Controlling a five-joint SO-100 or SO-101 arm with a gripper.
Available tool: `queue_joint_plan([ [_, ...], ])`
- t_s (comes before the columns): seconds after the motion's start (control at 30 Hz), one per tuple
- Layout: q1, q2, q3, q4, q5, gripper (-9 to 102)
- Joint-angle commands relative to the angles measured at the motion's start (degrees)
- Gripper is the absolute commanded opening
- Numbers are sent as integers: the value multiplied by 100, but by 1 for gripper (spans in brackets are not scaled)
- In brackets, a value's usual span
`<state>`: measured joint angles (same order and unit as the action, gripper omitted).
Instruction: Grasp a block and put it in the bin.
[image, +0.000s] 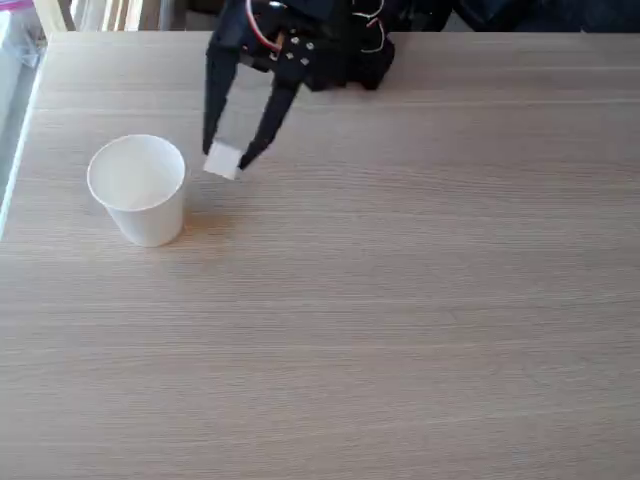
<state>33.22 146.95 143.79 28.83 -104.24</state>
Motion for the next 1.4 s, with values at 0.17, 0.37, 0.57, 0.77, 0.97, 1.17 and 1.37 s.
queue_joint_plan([
  [0.17, 1143, -1318, -782, -378, -246, 0],
  [0.37, 1292, -1881, -923, -694, -457, 3],
  [0.57, 1301, -1837, -861, -633, -606, 25],
  [0.77, 1239, -1793, -817, -624, -668, 25],
  [0.97, 1020, -1635, -765, -624, -580, 7],
  [1.17, 141, -1046, -439, -659, -158, 0],
  [1.37, -1459, 255, 1020, -835, 97, 0],
])
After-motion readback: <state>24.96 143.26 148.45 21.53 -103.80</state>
